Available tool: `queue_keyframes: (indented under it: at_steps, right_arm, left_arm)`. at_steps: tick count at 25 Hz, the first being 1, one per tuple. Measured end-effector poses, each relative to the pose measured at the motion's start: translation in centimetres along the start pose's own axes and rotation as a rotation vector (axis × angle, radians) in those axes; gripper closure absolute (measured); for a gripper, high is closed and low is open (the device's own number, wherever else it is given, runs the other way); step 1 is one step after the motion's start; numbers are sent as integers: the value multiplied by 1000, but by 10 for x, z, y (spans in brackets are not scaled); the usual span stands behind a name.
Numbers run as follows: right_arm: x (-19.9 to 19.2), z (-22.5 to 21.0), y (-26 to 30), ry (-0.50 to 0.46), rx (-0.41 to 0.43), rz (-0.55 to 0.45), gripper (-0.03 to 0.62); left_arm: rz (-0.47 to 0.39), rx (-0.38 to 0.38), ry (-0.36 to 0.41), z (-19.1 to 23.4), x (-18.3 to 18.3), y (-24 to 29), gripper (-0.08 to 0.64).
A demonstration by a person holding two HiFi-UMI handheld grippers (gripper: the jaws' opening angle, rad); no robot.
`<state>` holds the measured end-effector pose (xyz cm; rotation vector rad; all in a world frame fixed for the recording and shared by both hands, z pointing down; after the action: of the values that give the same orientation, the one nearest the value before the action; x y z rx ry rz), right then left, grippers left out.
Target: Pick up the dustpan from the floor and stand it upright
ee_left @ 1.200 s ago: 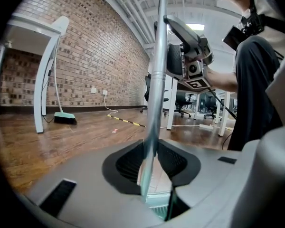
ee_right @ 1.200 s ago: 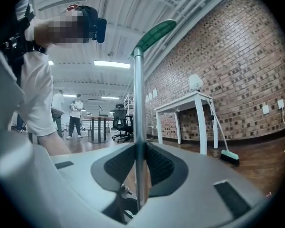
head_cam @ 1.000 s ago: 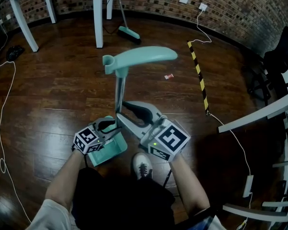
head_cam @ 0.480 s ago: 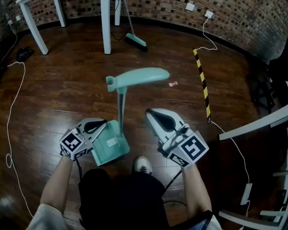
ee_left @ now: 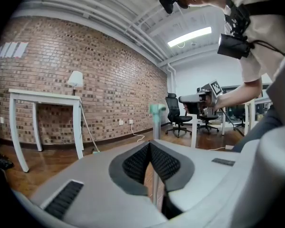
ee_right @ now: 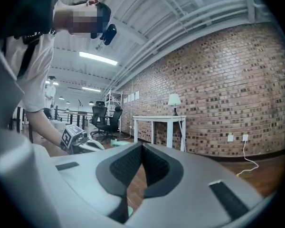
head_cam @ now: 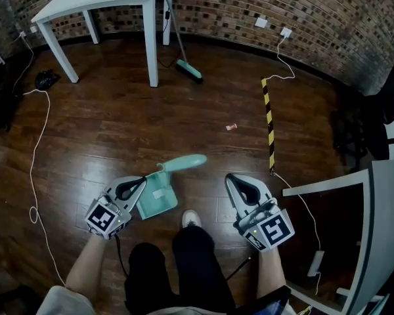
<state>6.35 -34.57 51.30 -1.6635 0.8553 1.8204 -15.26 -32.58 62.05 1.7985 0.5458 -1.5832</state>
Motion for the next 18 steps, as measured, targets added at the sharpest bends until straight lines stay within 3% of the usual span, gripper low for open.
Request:
queue_keyframes:
  at_steps: [10,14,18]
  right_arm:
    - [208,4,-39,8,-45,-37,612]
    - [275,28,-70,38,-79,-88,612]
    - [323,62,-95,60,-134,-120,612]
  left_arm:
    - [-105,106,16,6,236,-82,565]
    - [-163,120,28,-10,310,-123,565]
    - [-162,131,56,-25,363,-163,565]
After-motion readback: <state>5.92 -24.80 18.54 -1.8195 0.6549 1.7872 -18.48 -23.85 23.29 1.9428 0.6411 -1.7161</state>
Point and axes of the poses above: the fingertips, and each gripper's own axes: y forward along the fingers, z to its left, x out of its top, the point moved 1 cm from there along -y, backward along the fingers, and after that the axes turned 2 degrees about z, right-handed, at the moved point
